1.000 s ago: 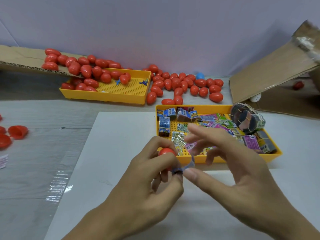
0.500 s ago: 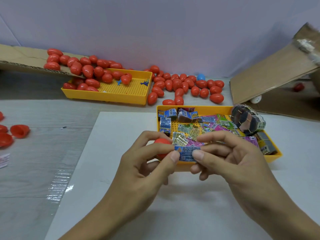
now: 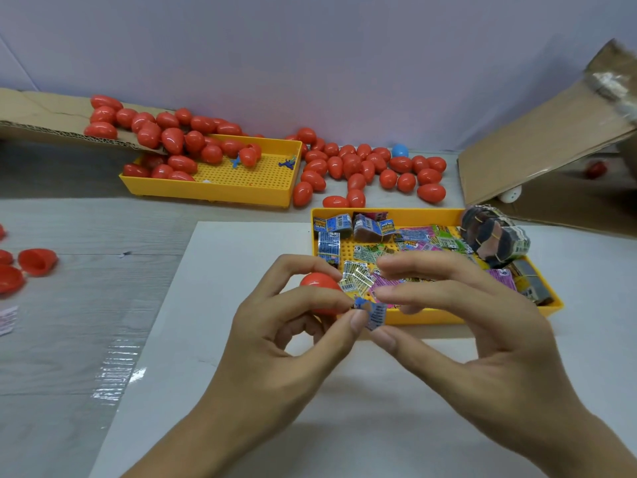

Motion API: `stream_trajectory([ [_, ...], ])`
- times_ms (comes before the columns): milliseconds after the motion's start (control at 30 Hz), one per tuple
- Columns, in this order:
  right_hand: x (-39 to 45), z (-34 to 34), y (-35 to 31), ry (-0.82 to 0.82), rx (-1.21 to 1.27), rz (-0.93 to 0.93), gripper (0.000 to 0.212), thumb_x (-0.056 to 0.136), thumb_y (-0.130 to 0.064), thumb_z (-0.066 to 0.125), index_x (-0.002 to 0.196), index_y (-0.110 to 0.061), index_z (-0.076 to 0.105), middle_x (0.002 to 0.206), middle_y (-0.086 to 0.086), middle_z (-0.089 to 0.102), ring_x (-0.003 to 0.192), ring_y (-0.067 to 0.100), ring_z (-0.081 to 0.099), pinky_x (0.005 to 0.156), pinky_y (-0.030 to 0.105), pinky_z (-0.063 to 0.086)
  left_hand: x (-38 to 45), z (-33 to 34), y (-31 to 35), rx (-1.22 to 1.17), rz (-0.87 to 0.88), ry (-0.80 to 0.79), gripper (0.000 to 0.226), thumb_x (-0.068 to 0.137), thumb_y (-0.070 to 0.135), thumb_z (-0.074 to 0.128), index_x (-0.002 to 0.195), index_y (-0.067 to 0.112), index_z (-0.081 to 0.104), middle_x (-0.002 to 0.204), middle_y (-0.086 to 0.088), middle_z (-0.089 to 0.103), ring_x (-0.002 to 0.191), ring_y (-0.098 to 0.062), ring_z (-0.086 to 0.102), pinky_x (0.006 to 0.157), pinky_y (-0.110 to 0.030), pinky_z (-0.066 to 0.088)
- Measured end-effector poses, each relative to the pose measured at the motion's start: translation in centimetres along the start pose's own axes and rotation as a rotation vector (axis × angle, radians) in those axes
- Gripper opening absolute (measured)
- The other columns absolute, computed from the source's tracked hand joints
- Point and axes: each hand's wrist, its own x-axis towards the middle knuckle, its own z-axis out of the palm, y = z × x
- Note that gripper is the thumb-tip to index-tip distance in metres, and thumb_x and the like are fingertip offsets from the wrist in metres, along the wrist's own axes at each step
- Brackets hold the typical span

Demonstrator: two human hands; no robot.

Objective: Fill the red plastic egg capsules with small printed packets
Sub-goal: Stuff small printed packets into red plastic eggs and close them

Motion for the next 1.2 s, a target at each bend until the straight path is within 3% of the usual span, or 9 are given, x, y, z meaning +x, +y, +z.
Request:
stream_trajectory([
  [233,0.10,-0.23,-0.08,-0.013,-0.005,0.019,0.015,0.080,-0.030,0.073,0.086,-0.017,0.072,0.116,-0.002,0.066,0.111,0.016,0.064,0.082,0.030,0.052,-0.01,-0.10,-0.02,-0.012,0.006,0.022,0.004,0.081,0.024,0.072,0.084,0.021,0.073,0.109,-0.006,0.057,0.091,-0.029,0.066,0.059,-0.046,0.055],
  [433,0.10,-0.24,-0.16,-0.104,0.059,0.111,0.012,0.078,-0.035,0.074,0.082,-0.024,0.071,0.125,-0.006,0.062,0.119,0.017,0.058,0.089,0.021,0.047,-0.11,-0.11,-0.03,-0.016,0.021,-0.001,0.005,0.081,0.023,0.073,0.085,0.019,0.074,0.108,-0.004,0.057,0.074,-0.024,0.065,0.059,-0.038,0.053],
  [600,0.08,-0.20,-0.17,-0.143,0.067,0.165,0.013,0.079,-0.040,0.071,0.088,-0.030,0.070,0.128,-0.008,0.059,0.120,0.018,0.056,0.082,0.026,0.051,-0.11,-0.06,-0.06,-0.031,0.001,-0.038,0.008,0.082,0.023,0.073,0.086,0.017,0.075,0.107,-0.004,0.058,0.072,-0.026,0.064,0.058,-0.039,0.053],
  [800,0.25,-0.29,-0.35,-0.170,0.253,0.255,0.012,0.081,-0.039,0.068,0.081,-0.031,0.078,0.119,-0.008,0.065,0.117,0.019,0.060,0.083,0.036,0.053,-0.11,0.00,-0.04,-0.015,0.019,-0.069,0.010,0.083,0.021,0.072,0.092,0.019,0.075,0.108,-0.003,0.057,0.072,-0.025,0.065,0.059,-0.032,0.053],
  [900,0.36,-0.38,-0.14,-0.109,0.296,0.299,0.011,0.081,-0.035,0.070,0.079,-0.028,0.079,0.113,-0.004,0.068,0.111,0.020,0.063,0.079,0.040,0.055,-0.15,-0.04,-0.02,-0.098,-0.046,-0.045,0.023,0.082,0.020,0.071,0.105,0.021,0.075,0.112,-0.006,0.055,0.078,-0.028,0.066,0.062,-0.030,0.053],
  [1033,0.62,-0.35,0.09,0.045,0.346,0.364,0.010,0.075,-0.029,0.072,0.076,-0.023,0.080,0.104,-0.004,0.070,0.099,0.010,0.065,0.071,0.020,0.053,-0.09,0.02,0.01,-0.178,-0.075,-0.001,0.032,0.088,0.018,0.060,0.118,0.023,0.072,0.109,-0.006,0.054,0.072,-0.028,0.065,0.062,-0.030,0.057],
  [1200,0.50,0.26,-0.11,0.057,0.415,0.398,0.011,0.069,-0.031,0.074,0.075,-0.025,0.081,0.103,-0.004,0.069,0.096,0.007,0.066,0.065,0.023,0.054,-0.56,0.49,0.04,-0.190,-0.126,0.030,0.046,0.081,0.022,0.072,0.123,0.038,0.064,0.102,-0.001,0.061,0.081,-0.025,0.069,0.060,-0.029,0.059],
])
